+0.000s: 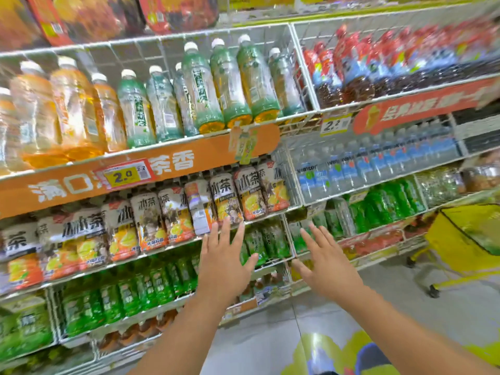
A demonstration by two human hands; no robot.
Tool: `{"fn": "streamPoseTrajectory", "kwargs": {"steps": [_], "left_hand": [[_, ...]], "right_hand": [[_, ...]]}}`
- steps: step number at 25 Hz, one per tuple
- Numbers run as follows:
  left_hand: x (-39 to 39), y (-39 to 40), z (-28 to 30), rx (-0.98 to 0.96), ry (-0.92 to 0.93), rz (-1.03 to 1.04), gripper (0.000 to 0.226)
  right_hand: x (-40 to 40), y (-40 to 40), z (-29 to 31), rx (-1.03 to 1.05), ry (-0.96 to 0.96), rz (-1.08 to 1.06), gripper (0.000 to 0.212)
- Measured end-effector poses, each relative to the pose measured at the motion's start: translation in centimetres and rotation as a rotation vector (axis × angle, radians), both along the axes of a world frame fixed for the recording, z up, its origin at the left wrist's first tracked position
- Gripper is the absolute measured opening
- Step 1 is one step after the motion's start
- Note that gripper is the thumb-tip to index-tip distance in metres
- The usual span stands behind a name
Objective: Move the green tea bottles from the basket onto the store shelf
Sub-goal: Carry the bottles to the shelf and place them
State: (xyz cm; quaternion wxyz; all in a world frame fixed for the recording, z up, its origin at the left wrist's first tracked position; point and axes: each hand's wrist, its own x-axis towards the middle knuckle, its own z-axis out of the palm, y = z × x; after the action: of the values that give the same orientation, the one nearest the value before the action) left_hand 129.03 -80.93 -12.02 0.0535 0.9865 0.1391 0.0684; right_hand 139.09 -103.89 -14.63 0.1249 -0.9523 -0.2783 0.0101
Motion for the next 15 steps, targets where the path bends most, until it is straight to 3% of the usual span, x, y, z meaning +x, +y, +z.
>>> {"fn": "streamPoseTrajectory", "kwargs": {"steps": [8, 15], "left_hand": [[5.2, -10.8, 3.3, -0.059, -0.033, -0.288, 0.080], [11.5, -28.5, 4.7, 0.024, -0.020, -0.411, 0.079]], "right_hand": [[-1.1, -12.5, 5.0, 0.150, -0.067, -0.284, 0.083], [1.5, -29.0, 5.9, 0.086, -0.149, -0.401, 0.085]]}}
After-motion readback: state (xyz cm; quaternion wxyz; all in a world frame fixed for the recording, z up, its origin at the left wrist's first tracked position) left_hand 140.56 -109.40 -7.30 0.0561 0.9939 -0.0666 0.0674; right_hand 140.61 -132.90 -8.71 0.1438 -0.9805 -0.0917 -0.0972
